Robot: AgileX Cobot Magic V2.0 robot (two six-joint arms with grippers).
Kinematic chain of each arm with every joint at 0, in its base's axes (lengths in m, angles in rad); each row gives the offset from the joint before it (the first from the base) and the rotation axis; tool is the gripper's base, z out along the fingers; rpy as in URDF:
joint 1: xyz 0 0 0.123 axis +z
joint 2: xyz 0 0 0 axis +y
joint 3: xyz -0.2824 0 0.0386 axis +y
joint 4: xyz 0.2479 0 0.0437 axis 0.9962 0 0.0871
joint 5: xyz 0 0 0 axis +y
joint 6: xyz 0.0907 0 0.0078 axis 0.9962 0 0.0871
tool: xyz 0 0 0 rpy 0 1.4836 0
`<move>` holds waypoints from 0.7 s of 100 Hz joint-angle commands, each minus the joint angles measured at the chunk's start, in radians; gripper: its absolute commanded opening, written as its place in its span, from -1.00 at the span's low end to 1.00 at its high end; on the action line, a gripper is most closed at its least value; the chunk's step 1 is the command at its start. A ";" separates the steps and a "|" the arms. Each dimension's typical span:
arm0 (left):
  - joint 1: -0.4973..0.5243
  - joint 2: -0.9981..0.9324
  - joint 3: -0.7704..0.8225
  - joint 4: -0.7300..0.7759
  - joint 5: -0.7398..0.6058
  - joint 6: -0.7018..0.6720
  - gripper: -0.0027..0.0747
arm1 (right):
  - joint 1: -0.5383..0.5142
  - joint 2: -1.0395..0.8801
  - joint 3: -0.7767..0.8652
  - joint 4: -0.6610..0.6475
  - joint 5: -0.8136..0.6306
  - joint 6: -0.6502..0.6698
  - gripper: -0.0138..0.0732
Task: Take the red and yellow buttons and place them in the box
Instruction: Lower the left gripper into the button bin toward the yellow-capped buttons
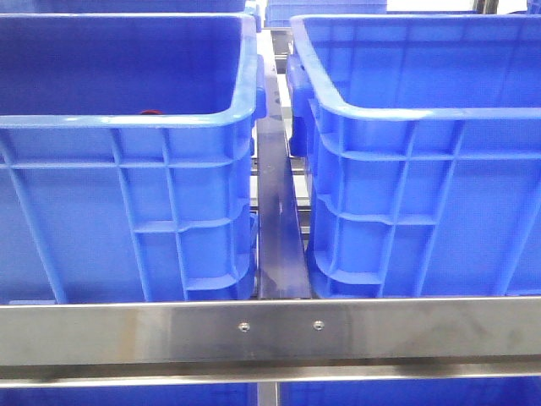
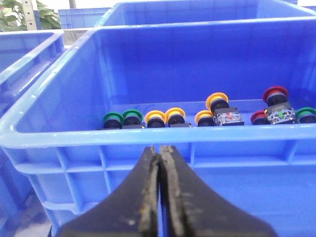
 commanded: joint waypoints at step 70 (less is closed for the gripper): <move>0.003 0.351 -0.541 -0.008 0.406 -0.006 -0.77 | 0.003 -0.020 -0.016 -0.011 -0.078 -0.004 -0.84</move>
